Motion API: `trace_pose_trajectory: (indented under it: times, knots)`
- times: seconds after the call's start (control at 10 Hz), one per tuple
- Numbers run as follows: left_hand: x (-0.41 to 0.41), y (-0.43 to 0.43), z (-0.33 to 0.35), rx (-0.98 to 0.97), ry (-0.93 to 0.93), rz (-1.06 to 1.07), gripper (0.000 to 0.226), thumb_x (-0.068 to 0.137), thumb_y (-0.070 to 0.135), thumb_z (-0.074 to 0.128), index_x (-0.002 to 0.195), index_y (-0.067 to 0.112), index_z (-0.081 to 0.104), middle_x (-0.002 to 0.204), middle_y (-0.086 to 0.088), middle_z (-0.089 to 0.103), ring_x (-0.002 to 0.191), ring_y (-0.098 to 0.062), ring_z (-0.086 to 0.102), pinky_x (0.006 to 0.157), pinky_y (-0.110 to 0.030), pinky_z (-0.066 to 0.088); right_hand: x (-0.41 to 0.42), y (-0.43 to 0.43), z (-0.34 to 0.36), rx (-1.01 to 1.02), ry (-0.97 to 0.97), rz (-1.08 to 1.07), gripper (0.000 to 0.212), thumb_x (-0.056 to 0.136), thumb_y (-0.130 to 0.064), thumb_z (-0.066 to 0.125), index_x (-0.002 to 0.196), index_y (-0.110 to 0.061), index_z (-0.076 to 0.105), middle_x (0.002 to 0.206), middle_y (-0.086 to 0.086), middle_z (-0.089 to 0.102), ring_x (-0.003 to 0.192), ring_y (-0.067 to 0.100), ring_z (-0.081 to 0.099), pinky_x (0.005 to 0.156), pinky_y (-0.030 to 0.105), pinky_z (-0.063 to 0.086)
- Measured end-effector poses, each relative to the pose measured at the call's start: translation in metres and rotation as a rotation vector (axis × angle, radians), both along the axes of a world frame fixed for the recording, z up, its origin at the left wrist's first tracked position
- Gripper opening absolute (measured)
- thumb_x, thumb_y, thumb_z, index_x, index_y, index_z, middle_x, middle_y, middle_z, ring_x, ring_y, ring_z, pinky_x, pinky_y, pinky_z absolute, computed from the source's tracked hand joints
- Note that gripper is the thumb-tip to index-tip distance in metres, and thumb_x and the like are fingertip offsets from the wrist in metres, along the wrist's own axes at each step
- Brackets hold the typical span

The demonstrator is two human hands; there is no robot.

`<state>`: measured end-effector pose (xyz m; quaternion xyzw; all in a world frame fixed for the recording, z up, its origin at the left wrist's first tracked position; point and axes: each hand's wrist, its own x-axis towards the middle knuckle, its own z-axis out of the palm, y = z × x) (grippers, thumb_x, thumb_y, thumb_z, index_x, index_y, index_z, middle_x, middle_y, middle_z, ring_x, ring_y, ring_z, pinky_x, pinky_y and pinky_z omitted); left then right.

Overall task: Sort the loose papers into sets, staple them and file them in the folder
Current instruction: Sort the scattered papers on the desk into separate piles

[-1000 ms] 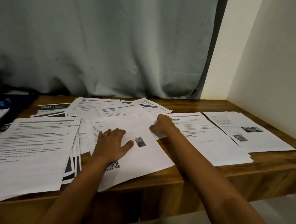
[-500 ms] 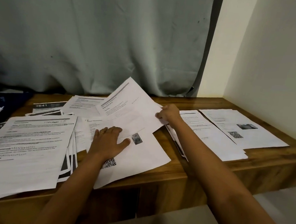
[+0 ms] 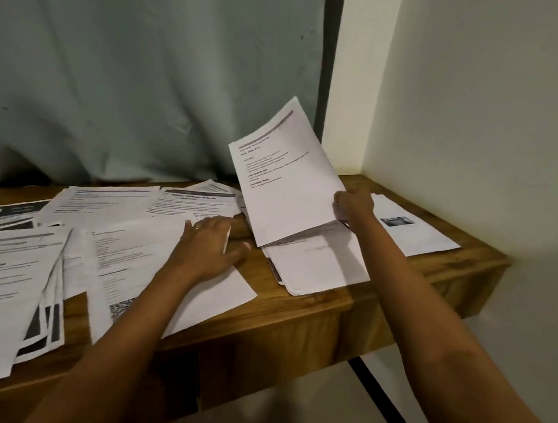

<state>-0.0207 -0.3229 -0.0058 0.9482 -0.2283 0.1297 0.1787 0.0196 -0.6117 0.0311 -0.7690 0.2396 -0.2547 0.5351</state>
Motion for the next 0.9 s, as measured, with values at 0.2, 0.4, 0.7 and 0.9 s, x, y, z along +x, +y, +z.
trace_pose_trajectory:
  times: [0.2, 0.4, 0.7, 0.9]
  knots:
    - [-0.014, -0.078, -0.009, -0.016, -0.034, -0.156, 0.058, 0.095, 0.054, 0.040, 0.144, 0.024, 0.034, 0.152, -0.001, 0.034, 0.141, -0.023, 0.025, 0.118, -0.047, 0.010, -0.024, -0.084, -0.013, 0.063, 0.067, -0.065, 0.035, 0.084, -0.012, 0.053, 0.117, -0.002, 0.060, 0.120, 0.019, 0.062, 0.110, 0.033, 0.061, 0.092, 0.041, 0.053]
    - [-0.014, -0.110, -0.042, 0.007, 0.101, -0.253, 0.077, 0.081, 0.070, 0.023, 0.144, 0.027, 0.034, 0.154, 0.002, 0.030, 0.145, -0.020, 0.019, 0.118, -0.047, -0.002, -0.050, -0.144, -0.020, 0.001, 0.120, -0.137, 0.035, 0.085, -0.009, 0.053, 0.118, 0.001, 0.059, 0.120, 0.021, 0.061, 0.107, 0.034, 0.061, 0.082, 0.036, 0.051]
    - [-0.015, -0.111, -0.050, -0.060, 0.123, -0.182, 0.062, 0.089, 0.061, 0.044, 0.139, 0.026, 0.041, 0.148, 0.003, 0.039, 0.138, -0.019, 0.031, 0.118, -0.046, 0.016, -0.044, -0.178, -0.039, -0.734, 0.549, -0.338, 0.033, 0.097, -0.025, 0.046, 0.121, -0.004, 0.056, 0.124, 0.016, 0.057, 0.118, 0.036, 0.049, 0.098, 0.041, 0.038]
    - [-0.014, -0.114, -0.050, -0.077, 0.124, -0.180, 0.063, 0.088, 0.063, 0.046, 0.138, 0.026, 0.042, 0.147, 0.003, 0.040, 0.137, -0.019, 0.031, 0.117, -0.046, 0.019, -0.030, -0.133, -0.043, -0.766, 0.249, 0.034, 0.061, 0.088, -0.052, 0.057, 0.132, -0.009, 0.052, 0.136, 0.013, 0.052, 0.126, 0.029, 0.045, 0.102, 0.039, 0.037]
